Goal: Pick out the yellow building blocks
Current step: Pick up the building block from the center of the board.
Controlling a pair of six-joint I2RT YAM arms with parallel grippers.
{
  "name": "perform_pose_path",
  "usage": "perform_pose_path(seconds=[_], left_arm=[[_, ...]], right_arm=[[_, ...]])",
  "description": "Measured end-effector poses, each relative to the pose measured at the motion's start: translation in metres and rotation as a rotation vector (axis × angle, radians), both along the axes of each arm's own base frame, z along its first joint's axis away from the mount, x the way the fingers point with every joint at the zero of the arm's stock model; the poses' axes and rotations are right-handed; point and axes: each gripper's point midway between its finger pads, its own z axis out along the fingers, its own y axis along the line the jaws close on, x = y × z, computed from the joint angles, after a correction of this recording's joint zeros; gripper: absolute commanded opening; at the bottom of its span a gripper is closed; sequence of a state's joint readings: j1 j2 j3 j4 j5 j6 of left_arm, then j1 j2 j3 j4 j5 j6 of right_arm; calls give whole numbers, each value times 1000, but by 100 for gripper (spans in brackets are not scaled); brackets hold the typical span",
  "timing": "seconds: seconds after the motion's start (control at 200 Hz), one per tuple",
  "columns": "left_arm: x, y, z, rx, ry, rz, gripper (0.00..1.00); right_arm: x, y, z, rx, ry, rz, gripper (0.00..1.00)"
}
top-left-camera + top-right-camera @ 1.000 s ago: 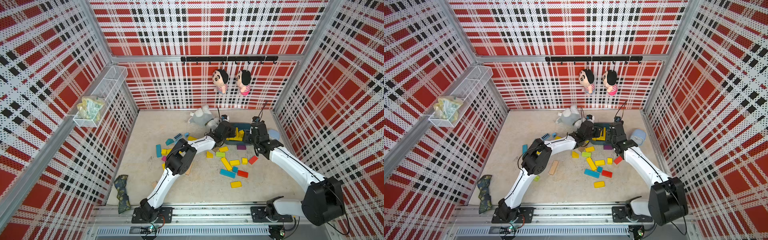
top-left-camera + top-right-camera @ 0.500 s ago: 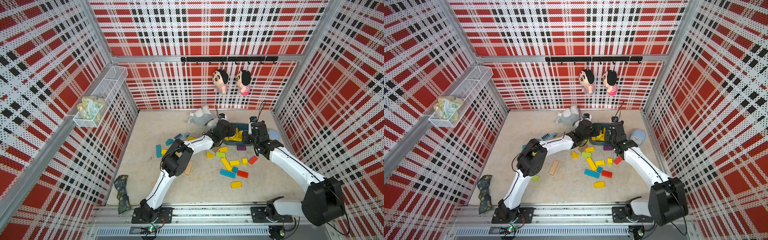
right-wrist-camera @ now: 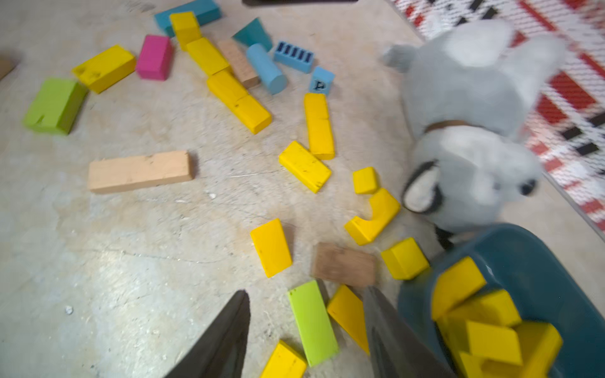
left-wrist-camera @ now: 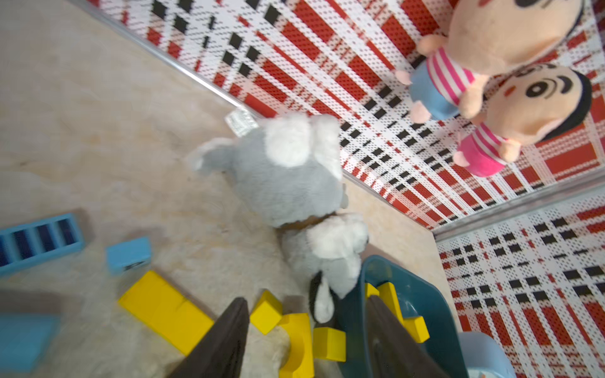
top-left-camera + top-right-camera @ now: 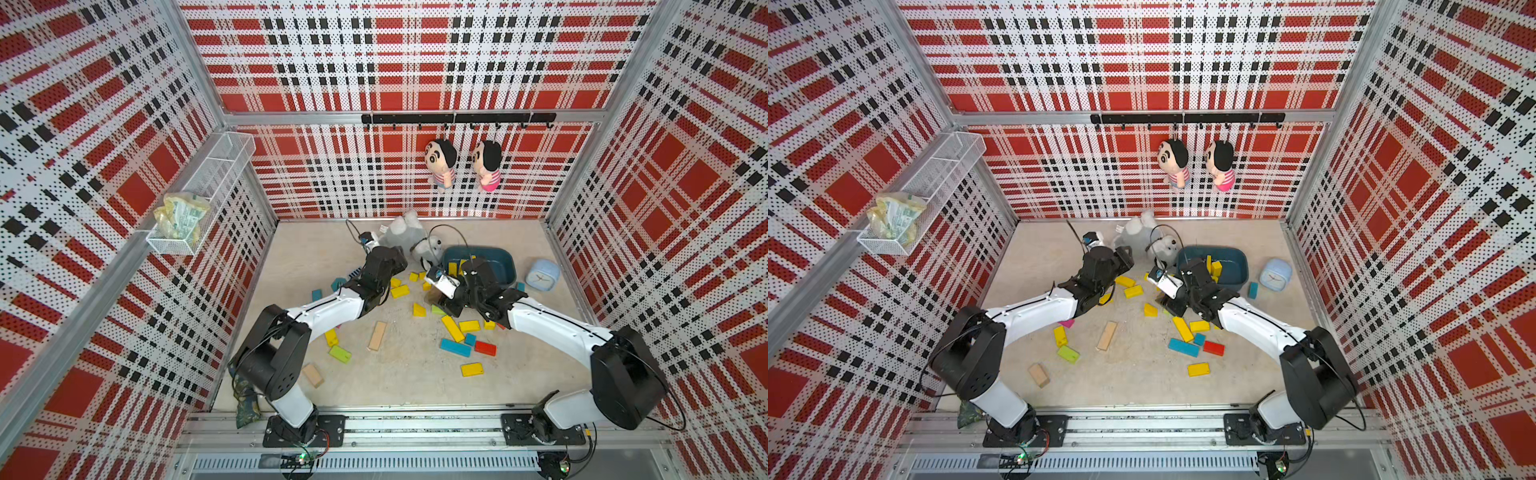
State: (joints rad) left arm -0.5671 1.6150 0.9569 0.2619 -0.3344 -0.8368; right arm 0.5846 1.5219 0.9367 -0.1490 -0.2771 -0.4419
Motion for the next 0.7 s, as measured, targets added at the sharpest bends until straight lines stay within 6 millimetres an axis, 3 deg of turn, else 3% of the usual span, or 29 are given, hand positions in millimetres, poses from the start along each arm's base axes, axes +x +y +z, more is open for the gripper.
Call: perform_pose_path(seconds=[0.125,0.321,0.696], left_arm=[[-17,37,-10,-15,27,99,61],[-36,80,-8,-44,28,225,62],[-52,106,-20,-48,61,299,62]], right_arm=[[0,20,-26,-56,29,112,62],[12,40,-44,-91,23,197,62],[14,50,-83,-156,105,278,52]])
